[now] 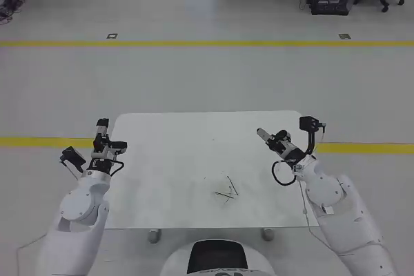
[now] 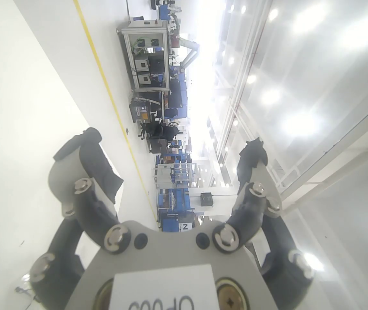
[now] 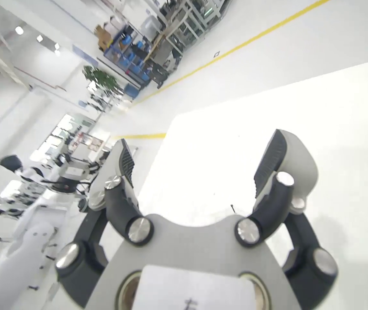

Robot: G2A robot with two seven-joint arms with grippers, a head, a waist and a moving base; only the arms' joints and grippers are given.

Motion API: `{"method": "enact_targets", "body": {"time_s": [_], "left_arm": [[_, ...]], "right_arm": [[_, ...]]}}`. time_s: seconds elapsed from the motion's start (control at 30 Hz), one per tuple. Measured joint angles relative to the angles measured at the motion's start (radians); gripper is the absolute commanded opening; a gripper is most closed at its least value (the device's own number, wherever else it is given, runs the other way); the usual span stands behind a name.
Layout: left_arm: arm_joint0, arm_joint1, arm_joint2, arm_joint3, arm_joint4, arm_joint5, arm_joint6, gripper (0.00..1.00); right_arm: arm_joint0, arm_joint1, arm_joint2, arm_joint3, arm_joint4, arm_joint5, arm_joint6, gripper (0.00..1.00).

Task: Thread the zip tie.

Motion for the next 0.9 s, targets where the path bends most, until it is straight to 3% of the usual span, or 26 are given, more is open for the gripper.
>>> {"method": "enact_targets", "body": {"time_s": [0.67,0.9], "left_arm": [[0.0,0.0,0.0,0.0,0.0,0.0,0.0,1.0],[0.0,0.0,0.0,0.0,0.0,0.0,0.0,1.0]], "right_arm": [[0.003,0.001,-0.013,0.005,-0.022,-0.01,0.014,1.0],[0.148,-0.005,-0.136,0.045,-0.23,-0.019,0.184,1.0]]}}
